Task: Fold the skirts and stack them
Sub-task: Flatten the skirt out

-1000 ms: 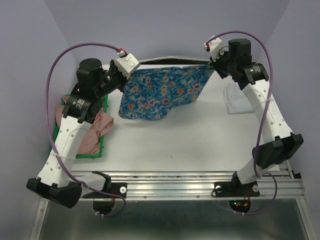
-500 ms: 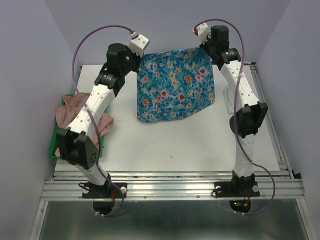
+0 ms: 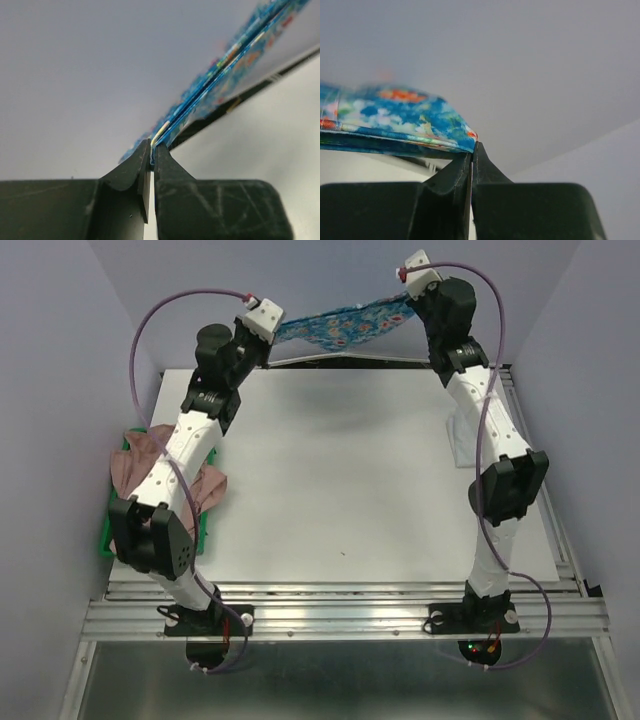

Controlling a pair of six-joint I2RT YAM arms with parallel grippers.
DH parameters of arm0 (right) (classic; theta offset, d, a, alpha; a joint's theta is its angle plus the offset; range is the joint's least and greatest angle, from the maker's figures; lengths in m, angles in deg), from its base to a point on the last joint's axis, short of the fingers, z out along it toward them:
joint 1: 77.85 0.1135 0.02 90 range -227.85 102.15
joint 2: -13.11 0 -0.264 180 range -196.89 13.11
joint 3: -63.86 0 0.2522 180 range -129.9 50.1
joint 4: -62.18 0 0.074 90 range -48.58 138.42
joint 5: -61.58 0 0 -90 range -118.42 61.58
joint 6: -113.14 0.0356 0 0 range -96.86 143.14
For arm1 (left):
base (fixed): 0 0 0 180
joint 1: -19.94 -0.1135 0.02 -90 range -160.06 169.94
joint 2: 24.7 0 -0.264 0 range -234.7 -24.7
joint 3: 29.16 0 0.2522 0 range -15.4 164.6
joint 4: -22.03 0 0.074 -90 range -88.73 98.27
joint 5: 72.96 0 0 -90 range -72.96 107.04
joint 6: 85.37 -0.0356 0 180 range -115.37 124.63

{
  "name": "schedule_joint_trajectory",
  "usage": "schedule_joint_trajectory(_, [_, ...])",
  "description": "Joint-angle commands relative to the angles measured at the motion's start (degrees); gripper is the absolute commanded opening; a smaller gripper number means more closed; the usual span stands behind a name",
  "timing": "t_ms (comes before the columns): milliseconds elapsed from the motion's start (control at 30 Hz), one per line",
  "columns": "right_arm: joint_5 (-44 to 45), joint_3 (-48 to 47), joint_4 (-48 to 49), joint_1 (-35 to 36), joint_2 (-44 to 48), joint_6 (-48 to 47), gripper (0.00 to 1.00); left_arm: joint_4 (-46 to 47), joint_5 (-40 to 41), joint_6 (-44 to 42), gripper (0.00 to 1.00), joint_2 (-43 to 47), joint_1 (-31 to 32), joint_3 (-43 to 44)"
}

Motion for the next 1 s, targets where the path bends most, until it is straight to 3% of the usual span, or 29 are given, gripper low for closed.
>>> schedule_joint_trajectory(0, [1.74, 17.23, -2.57, -3.02, 10.08, 0.61, 0.01, 6.71, -1.01, -9.26, 0.0, 11.0, -3.66, -18.44])
schedule_joint_trajectory(67, [-2.04, 31.77, -4.86, -1.61, 14.12, -0.26, 0.01, 6.01, -3.73, -12.07, 0.0, 12.68, -3.4, -24.63])
schedule_joint_trajectory(200, [-0.99, 52.97, -6.35, 1.9, 18.96, -2.98, 0.01, 2.85, -7.0, -18.84, 0.0, 16.28, -2.7, -37.21])
schedule_joint_trajectory(400, [-2.22, 67.36, -14.6, 5.16, 24.24, -2.37, 0.01, -7.17, -12.36, -28.5, 0.0, 24.36, -1.29, -51.88])
schedule_joint_trajectory(567, [-3.62, 70.45, -20.76, 6.57, 26.44, -1.67, 0.01, -19.11, -16.31, -33.26, 0.0, 29.82, 2.48, -54.81])
schedule_joint_trajectory(600, [-5.45, 69.93, -24.77, 7.09, 26.88, -1.5, 0.09, -23.48, -17.54, -34.48, 0.06, 31.39, 4.58, -54.89])
schedule_joint_trajectory(667, [-8.36, 68.09, -30.15, 7.09, 27.58, -1.41, 0.28, -27.55, -17.81, -35.46, 0.27, 32.98, 7.12, -54.98])
schedule_joint_trajectory(700, [-9.33, 66.86, -33.65, 7.09, 28.28, -1.49, 0.6, -29.22, -17.55, -35.98, 0.42, 33.86, 8.45, -55.07])
schedule_joint_trajectory(733, [-12.3, 66.24, -35.6, 7.09, 29.07, -2.19, 0.72, -31.59, -17.38, -35.99, 0.56, 36.13, 9.51, -55.16])
schedule_joint_trajectory(800, [-15.13, 64.22, -39.29, 7.09, 32.41, -2.63, 0.89, -33.45, -17.81, -35.55, 0.69, 39.56, 11.18, -54.72])
schedule_joint_trajectory(867, [-20.74, 62.02, -41.94, 7.09, 35.39, -2.03, 0.96, -36.17, -18.95, -35.02, 0.7, 41.24, 11.54, -53.76])
schedule_joint_trajectory(967, [-26.73, 57.54, -45.63, 7.09, 37.07, 0.34, 0.96, -38.99, -19.75, -32.83, 0.7, 42.83, 11.72, -50.6])
